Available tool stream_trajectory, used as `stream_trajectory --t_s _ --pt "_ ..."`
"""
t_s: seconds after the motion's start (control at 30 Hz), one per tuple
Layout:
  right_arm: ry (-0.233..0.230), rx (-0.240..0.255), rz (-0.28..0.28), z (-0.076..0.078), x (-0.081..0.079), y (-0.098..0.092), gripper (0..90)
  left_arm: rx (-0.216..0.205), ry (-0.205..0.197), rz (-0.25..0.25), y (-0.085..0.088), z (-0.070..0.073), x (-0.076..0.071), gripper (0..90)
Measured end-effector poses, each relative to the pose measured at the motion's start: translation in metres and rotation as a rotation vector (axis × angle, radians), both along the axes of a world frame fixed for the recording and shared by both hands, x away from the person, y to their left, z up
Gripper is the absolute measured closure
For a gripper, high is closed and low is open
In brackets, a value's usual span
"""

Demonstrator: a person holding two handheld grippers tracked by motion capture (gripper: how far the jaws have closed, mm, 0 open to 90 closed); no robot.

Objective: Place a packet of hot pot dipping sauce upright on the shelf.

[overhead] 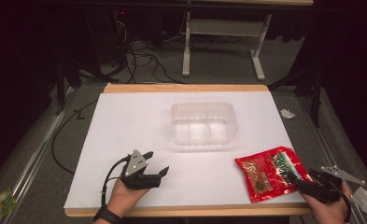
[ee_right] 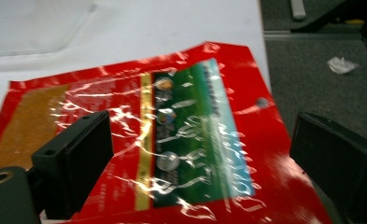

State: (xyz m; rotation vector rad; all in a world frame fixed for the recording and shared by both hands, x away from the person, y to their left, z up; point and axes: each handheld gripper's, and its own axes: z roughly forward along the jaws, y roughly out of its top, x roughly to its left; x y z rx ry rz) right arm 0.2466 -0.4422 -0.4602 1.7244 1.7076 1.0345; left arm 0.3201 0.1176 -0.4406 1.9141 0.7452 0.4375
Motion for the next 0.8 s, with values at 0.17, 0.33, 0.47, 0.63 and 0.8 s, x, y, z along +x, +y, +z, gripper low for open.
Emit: stream_trajectory --t_s 0.17,0.33,0.47,0.63,0.8 --pt "0.030 0.031 -0.037 -0.007 -0.002 -0.012 6.6 0.005 0.002 -0.010 -0.003 0.000 0.001 22.7" --pt "0.055 0.050 -0.054 -0.013 -0.001 -0.016 7.7 0.010 0.001 -0.013 -0.004 -0.001 0.001 22.7" --pt "0.083 0.062 -0.050 -0.018 0.001 -0.016 9.4 0.010 0.001 -0.014 -0.004 -0.001 0.001 22.8" --pt "0.095 0.080 -0.029 -0.019 0.001 -0.015 14.3 0.011 0.002 -0.016 -0.004 -0.001 0.001 22.8" --pt "0.091 0.075 -0.024 -0.018 0.001 -0.013 15.3 0.013 0.002 -0.017 -0.004 -0.001 0.001 22.9"
